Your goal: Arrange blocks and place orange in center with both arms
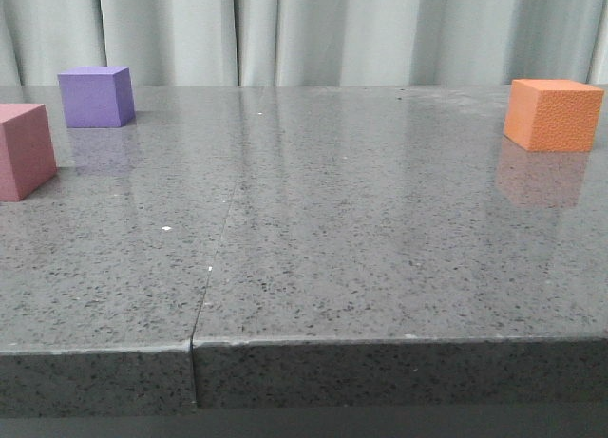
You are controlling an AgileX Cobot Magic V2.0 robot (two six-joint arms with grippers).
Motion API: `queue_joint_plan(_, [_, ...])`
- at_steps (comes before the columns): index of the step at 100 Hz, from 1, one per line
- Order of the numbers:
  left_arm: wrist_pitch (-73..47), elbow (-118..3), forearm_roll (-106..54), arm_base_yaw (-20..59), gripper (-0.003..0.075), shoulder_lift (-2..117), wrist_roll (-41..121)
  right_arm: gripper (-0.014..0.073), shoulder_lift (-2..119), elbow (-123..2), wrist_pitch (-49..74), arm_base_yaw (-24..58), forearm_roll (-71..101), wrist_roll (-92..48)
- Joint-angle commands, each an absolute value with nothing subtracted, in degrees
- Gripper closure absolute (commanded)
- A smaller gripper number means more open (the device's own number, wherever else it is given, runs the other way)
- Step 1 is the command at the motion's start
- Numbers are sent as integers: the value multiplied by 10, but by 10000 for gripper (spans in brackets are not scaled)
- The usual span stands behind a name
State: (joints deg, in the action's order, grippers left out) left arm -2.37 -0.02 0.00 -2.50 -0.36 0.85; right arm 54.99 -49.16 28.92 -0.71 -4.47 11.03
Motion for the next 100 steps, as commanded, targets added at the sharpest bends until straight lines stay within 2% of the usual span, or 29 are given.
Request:
queue_joint_plan(1, [21, 24, -5, -26, 741, -21, 9, 101, 590, -549, 255, -9, -53, 104])
queue_joint_plan(5, [21, 24, -5, -26, 741, -21, 9, -39, 612, -568, 256, -8, -53, 104])
queue_joint_plan(8, [21, 24, -5, -26, 741, -21, 9, -78, 626, -581, 257, -8, -53, 104])
queue_joint_plan(17, [21, 24, -5, -26, 741, -21, 9, -34, 675, -628, 279, -2, -50, 104])
queue_joint_plan(53, [21, 24, -5, -26, 741, -21, 9, -26, 854, -834, 453, 29, -42, 103])
queue_joint_plan(77, [21, 24, -5, -26, 741, -21, 9, 22, 960, -965, 577, 29, 7, 55])
queue_joint_plan(100, [21, 24, -5, -26, 741, -21, 9, 22, 1036, -1045, 633, 29, 9, 55])
